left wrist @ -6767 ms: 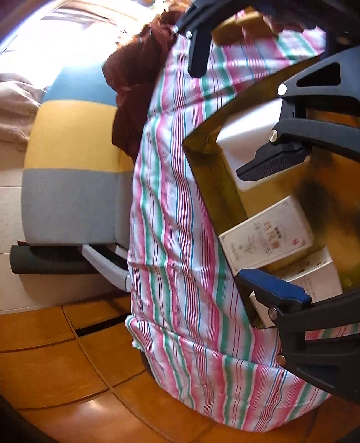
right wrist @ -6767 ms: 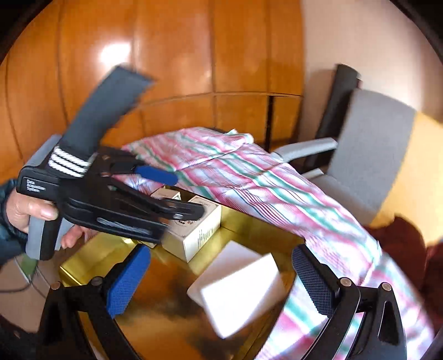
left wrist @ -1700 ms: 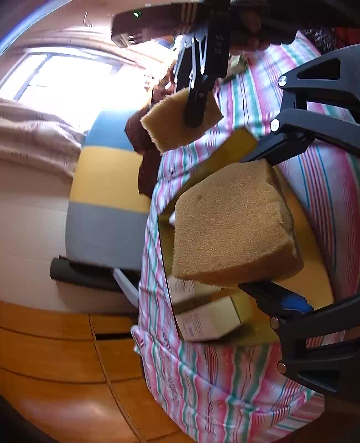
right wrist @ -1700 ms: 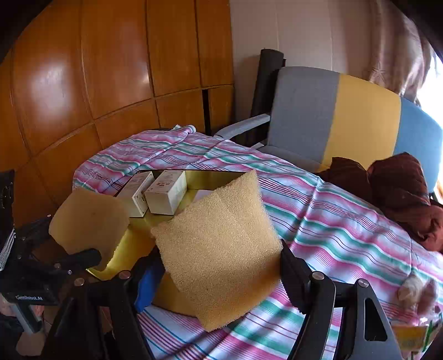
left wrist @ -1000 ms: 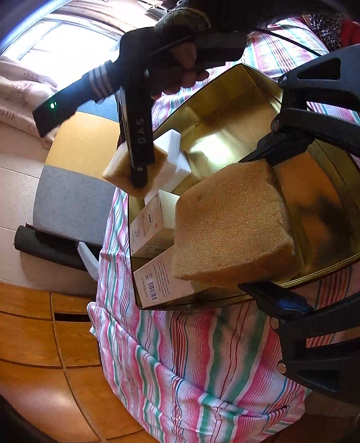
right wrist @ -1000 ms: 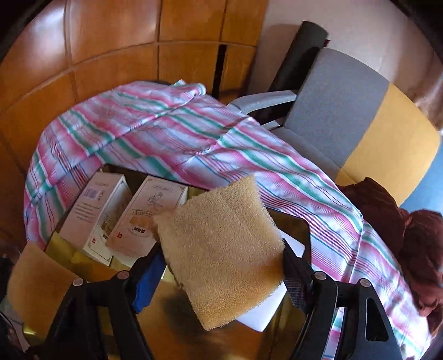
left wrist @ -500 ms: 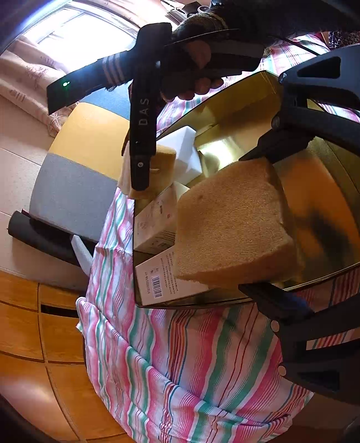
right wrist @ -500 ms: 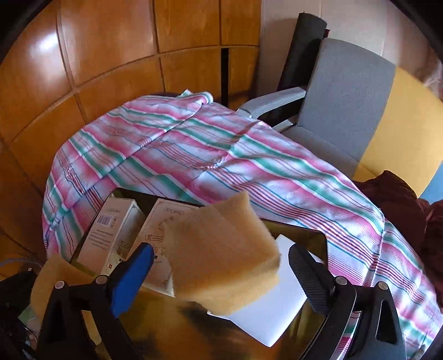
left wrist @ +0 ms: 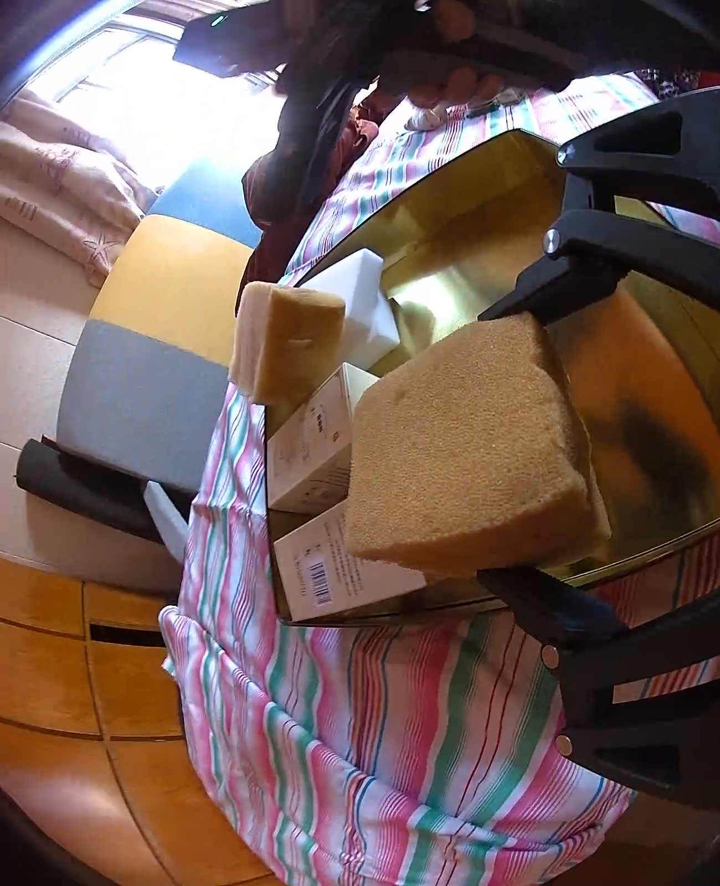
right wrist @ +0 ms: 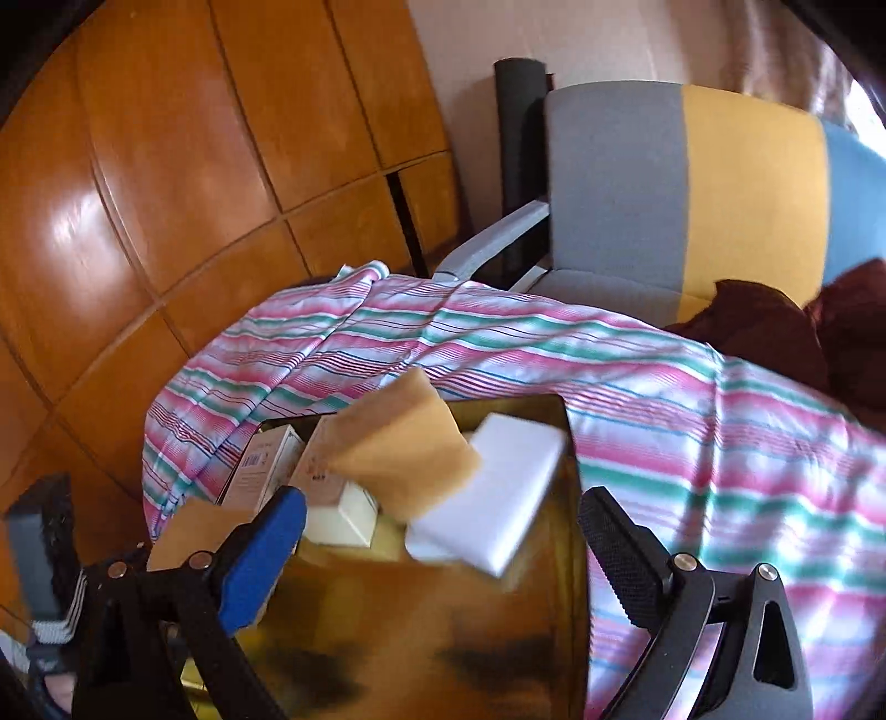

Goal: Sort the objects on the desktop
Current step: 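Carry both yellow sponges to the gold tray and release the right tool's sponge, then lower the left tool's yellow sponge into the tray and open, then move both tools from the tray back to the item cluster, then grasp the green-white medicine box with the left tool, then grasp the orange snack bag with the right tool while the left tool holds the medicine box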

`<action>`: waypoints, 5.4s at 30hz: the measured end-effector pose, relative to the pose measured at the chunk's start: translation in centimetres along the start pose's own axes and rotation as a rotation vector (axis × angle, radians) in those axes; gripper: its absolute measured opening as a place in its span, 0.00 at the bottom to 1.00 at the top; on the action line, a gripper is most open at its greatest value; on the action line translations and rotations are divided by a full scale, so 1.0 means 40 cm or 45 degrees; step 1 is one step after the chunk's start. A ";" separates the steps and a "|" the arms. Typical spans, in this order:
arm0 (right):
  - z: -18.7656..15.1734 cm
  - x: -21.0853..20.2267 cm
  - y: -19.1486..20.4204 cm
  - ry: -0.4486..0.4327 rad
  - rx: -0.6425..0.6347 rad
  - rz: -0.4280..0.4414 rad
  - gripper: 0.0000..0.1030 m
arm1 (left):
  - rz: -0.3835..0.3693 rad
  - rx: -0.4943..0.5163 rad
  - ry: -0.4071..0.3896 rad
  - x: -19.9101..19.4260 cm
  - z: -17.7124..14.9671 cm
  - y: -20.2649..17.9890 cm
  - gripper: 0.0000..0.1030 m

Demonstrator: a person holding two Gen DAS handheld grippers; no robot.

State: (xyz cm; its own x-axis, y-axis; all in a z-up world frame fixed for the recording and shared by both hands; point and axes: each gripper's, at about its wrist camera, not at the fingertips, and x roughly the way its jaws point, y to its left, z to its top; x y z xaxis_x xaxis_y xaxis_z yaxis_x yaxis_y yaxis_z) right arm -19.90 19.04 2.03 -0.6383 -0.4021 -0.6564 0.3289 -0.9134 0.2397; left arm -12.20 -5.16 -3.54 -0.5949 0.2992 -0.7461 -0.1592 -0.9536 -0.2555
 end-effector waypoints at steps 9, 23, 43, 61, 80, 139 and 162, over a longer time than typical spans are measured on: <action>-0.172 -0.155 -0.062 -0.093 0.094 0.015 0.99 | -0.197 -0.141 0.030 -0.027 0.018 0.021 0.95; -0.320 -0.241 -0.152 -0.148 0.249 0.083 1.00 | 0.111 0.394 0.030 -0.065 -0.029 -0.188 0.96; -0.419 -0.309 -0.240 -0.174 0.354 -0.001 1.00 | 0.392 0.249 0.138 0.020 -0.011 -0.100 0.74; -0.571 -0.453 -0.338 -0.235 0.423 -0.256 1.00 | 0.196 0.148 -0.115 -0.074 0.007 -0.140 0.82; -0.739 -0.728 -0.561 -0.422 0.792 -0.728 1.00 | -0.488 0.873 0.079 0.055 -0.175 -0.831 0.83; -0.831 -0.703 -0.608 -0.564 0.708 -0.892 1.00 | -0.796 1.499 0.449 0.324 -0.294 -1.252 0.31; -0.790 -0.751 -0.672 -0.483 0.875 -0.920 1.00 | -0.503 0.925 0.129 0.171 -0.310 -0.845 0.30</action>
State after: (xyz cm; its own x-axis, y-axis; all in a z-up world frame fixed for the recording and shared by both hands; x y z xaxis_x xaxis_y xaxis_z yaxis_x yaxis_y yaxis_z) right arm 12.44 57.65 -7.30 -0.7391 0.3640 -0.5669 -0.6018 -0.7348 0.3128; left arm -1.10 29.55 -7.64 -0.3203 0.5850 -0.7451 -0.8309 -0.5513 -0.0756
